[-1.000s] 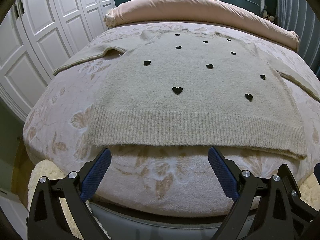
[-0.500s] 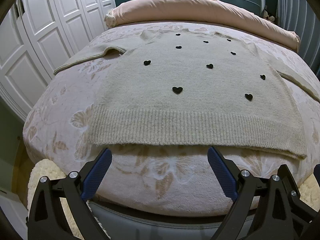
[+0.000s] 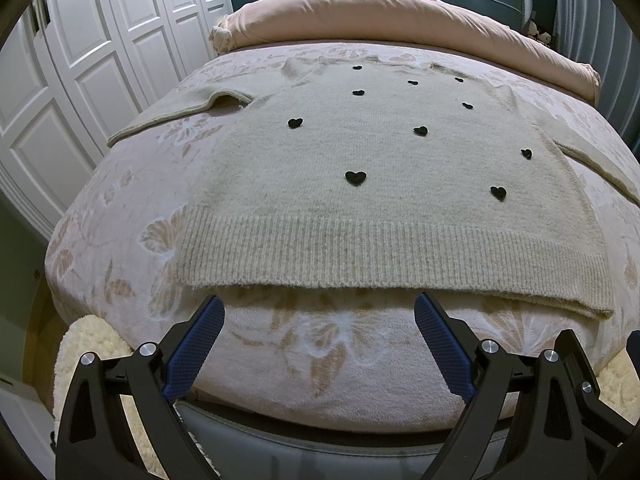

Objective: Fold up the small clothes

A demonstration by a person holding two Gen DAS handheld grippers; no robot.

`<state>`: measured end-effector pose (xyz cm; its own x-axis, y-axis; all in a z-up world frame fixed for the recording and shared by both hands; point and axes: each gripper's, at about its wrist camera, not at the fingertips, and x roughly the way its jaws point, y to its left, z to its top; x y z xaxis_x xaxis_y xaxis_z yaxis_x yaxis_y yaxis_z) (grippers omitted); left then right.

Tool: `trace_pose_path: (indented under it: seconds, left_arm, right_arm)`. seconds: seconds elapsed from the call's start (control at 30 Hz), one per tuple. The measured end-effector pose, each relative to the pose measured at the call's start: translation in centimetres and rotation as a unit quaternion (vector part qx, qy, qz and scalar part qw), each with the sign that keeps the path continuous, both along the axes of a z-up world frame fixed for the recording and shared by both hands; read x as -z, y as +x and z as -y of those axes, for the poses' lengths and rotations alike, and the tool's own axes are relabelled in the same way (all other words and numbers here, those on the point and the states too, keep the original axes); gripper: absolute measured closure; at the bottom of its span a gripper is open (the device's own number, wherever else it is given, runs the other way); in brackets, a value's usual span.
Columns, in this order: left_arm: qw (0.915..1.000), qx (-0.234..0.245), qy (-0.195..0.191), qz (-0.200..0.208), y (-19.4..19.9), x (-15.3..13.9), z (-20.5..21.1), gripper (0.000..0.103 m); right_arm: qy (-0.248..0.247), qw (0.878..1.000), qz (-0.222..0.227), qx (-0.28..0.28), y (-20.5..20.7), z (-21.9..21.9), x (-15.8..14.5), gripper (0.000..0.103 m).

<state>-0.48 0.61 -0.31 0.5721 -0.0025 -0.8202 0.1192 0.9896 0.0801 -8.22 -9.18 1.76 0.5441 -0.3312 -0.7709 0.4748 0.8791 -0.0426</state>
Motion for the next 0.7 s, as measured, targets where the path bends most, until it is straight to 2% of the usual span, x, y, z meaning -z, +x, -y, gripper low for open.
trace_pose_path:
  seconds: [0.7]
  left_arm:
    - [1.0000, 0.000, 0.000, 0.000, -0.04, -0.02, -0.12, 0.011]
  right_arm:
    - [0.001, 1.000, -0.001, 0.000, -0.05, 0.09, 0.01, 0.005]
